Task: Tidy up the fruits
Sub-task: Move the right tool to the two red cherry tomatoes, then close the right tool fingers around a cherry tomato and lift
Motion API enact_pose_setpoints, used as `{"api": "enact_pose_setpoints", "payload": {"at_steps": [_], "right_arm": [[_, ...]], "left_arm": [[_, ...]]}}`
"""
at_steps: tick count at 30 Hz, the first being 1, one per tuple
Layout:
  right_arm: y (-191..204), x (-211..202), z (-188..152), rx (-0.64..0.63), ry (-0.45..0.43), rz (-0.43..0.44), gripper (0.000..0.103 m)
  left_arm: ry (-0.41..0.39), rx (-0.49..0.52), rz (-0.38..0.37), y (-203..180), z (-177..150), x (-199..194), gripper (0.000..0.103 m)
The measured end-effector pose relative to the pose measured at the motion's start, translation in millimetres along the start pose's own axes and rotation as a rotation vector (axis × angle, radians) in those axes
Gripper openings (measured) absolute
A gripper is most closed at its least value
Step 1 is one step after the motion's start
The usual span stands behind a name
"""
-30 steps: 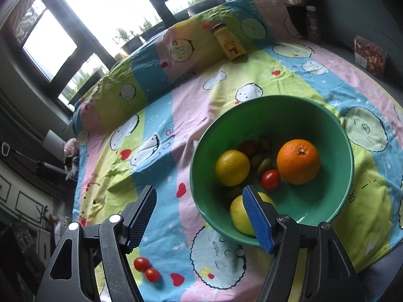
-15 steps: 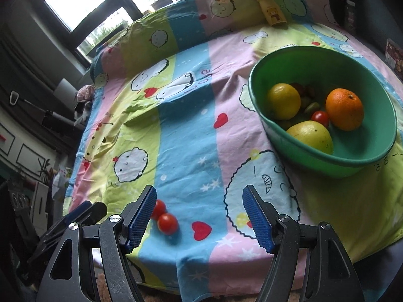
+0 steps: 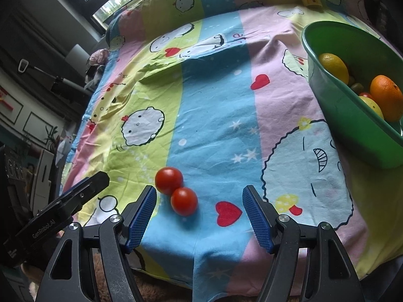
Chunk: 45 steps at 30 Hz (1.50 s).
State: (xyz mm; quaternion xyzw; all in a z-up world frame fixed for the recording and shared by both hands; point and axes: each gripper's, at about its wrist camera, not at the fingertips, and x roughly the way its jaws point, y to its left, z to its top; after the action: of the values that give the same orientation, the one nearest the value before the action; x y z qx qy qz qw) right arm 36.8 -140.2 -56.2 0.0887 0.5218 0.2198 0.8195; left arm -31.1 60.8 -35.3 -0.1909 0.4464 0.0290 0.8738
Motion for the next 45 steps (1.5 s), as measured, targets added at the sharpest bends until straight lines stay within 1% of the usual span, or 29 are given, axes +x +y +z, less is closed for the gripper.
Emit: {"api": "enact_pose_setpoints", "payload": {"at_steps": [7, 8, 9, 10, 12, 13, 14, 15, 18, 20, 22, 24, 27, 29, 32, 34, 36, 41, 45], "right_arm": [[-2.0, 2.1, -1.3, 0.001, -0.001, 0.009, 0.071], [-3.7, 1.7, -1.2, 0.006, -0.002, 0.018, 0.070], [-5.2, 1.7, -0.8, 0.012, -0.001, 0.027, 0.067], [-6.8, 2.0, -0.4, 0.017, 0.002, 0.035, 0.062], [-10.3, 2.9, 0.5, 0.033, 0.002, 0.055, 0.060], [-11.6, 4.1, 0.9, 0.040, 0.006, 0.065, 0.055], [-12.1, 5.9, 1.2, 0.045, 0.014, 0.072, 0.051], [-11.8, 7.3, 1.0, 0.046, 0.018, 0.075, 0.051], [-8.6, 11.9, 0.3, 0.037, 0.027, 0.050, 0.049], [-5.5, 14.4, -0.3, 0.026, 0.034, 0.062, 0.045], [-0.7, 16.8, -0.8, 0.006, 0.040, 0.078, 0.040], [4.0, 20.7, -1.3, -0.006, 0.045, 0.075, 0.037], [9.2, 26.7, -2.3, -0.023, 0.055, 0.064, 0.034], [12.7, 28.5, -2.8, -0.036, 0.060, 0.073, 0.029], [15.6, 27.7, -4.3, -0.050, 0.048, 0.061, 0.028], [12.0, 26.5, -3.6, -0.035, 0.041, 0.059, 0.028], [3.1, 20.8, -2.1, -0.002, 0.021, 0.049, 0.028], [-27.8, 0.3, 2.9, 0.104, -0.057, 0.064, 0.028], [-42.3, -5.2, 4.1, 0.147, -0.072, 0.075, 0.028]], "left_arm": [[0.003, -0.027, 0.001, 2.8, -1.7, 0.4, 0.084], [0.003, -0.027, -0.002, 1.8, -2.0, 0.6, 0.084], [0.002, -0.025, -0.006, 0.5, -2.4, 0.5, 0.084], [0.001, -0.022, -0.012, -1.6, -2.8, 0.4, 0.083], [-0.001, -0.006, -0.022, -6.4, -3.0, 1.6, 0.082], [0.000, 0.005, -0.024, -8.9, -3.4, 2.7, 0.082], [0.003, 0.017, -0.028, -11.9, -3.6, 4.9, 0.082], [0.009, 0.026, -0.033, -14.6, -3.9, 7.5, 0.082], [-0.003, 0.074, 0.009, -23.0, -3.8, 11.8, 0.081], [-0.008, 0.095, 0.004, -25.1, -3.1, 12.7, 0.080], [-0.005, 0.088, -0.014, -24.0, -1.7, 12.9, 0.078], [0.008, 0.081, -0.024, -24.7, -0.7, 14.3, 0.075], [0.010, 0.086, -0.018, -27.0, -0.3, 15.2, 0.074], [0.010, 0.094, -0.018, -30.4, -0.3, 15.2, 0.074], [0.014, 0.104, -0.018, -35.4, 0.9, 16.5, 0.074], [0.022, 0.110, -0.022, -39.2, 2.1, 18.4, 0.072], [0.033, 0.119, -0.031, -43.9, 3.1, 21.1, 0.071], [0.062, 0.171, -0.042, -60.9, 2.5, 30.0, 0.069], [0.095, 0.210, -0.046, -74.7, 0.4, 40.8, 0.067]]}}
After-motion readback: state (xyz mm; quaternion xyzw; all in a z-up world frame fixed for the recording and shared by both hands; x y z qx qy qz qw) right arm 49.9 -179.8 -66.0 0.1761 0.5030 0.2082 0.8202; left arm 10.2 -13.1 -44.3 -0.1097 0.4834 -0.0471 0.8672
